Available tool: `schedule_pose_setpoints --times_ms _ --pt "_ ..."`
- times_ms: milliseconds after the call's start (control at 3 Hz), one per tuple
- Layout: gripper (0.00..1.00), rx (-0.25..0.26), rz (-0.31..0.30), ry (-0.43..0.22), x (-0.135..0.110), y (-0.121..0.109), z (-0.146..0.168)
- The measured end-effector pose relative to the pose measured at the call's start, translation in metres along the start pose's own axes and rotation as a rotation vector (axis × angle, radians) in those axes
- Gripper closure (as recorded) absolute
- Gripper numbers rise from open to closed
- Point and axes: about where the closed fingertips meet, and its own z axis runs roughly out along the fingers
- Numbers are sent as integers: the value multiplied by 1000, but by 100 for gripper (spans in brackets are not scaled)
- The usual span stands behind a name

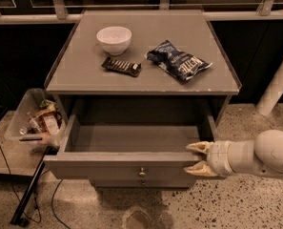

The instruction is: Open top drawer

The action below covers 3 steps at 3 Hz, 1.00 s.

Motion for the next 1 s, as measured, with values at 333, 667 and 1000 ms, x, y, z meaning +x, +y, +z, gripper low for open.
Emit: schedule_pose_setpoints --times_ms 333,667,1000 --pt "67 -1 -1 0 0 0 0" --pt "90 -12 -5 2 5 12 -5" --pt "100 -12 -5 2 3 11 -7"
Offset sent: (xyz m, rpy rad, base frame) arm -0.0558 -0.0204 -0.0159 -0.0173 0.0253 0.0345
